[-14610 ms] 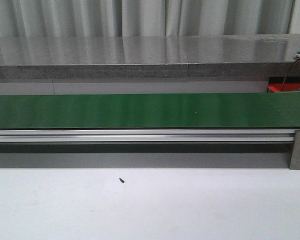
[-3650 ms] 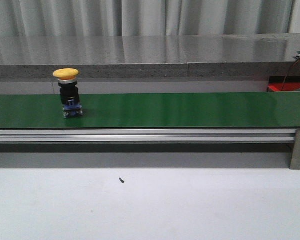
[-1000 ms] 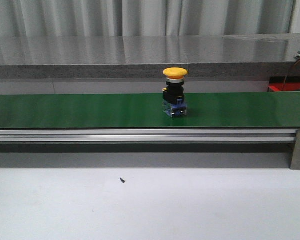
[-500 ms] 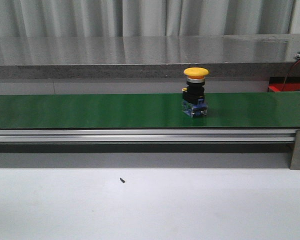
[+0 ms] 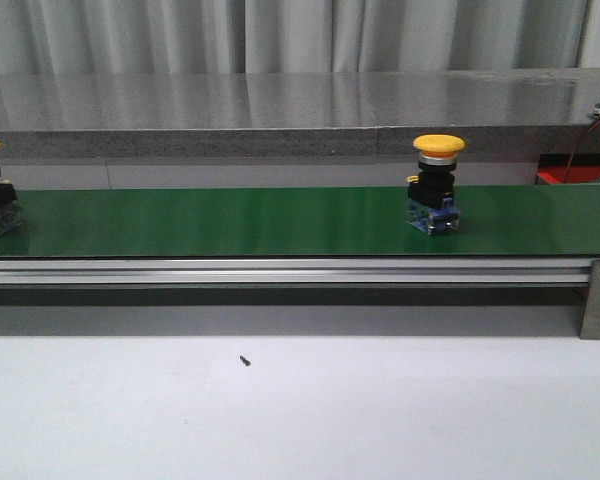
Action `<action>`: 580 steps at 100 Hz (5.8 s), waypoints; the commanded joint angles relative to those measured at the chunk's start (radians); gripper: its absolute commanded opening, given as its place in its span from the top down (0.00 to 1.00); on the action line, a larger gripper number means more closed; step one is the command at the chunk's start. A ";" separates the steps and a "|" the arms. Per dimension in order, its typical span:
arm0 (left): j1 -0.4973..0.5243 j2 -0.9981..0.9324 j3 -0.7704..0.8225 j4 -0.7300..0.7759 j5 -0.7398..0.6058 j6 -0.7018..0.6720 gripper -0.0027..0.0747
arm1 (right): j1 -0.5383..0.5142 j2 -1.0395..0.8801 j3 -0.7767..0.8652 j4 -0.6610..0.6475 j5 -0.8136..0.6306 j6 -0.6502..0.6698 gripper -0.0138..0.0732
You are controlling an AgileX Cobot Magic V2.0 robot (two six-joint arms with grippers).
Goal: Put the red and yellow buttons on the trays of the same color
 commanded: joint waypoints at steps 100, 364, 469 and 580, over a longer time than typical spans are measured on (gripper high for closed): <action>-0.006 -0.126 0.045 -0.013 -0.081 -0.001 0.99 | -0.001 0.396 -0.315 0.064 0.047 -0.007 0.26; -0.006 -0.126 0.045 -0.013 -0.081 -0.001 0.99 | -0.696 1.208 -0.699 0.004 0.034 0.014 0.61; -0.006 -0.126 0.045 -0.013 -0.083 -0.001 0.99 | -0.656 1.124 -0.699 0.101 0.042 -0.018 0.22; -0.006 -0.126 0.045 -0.013 -0.083 -0.001 0.99 | 0.220 1.076 -0.699 0.093 0.074 -0.157 0.22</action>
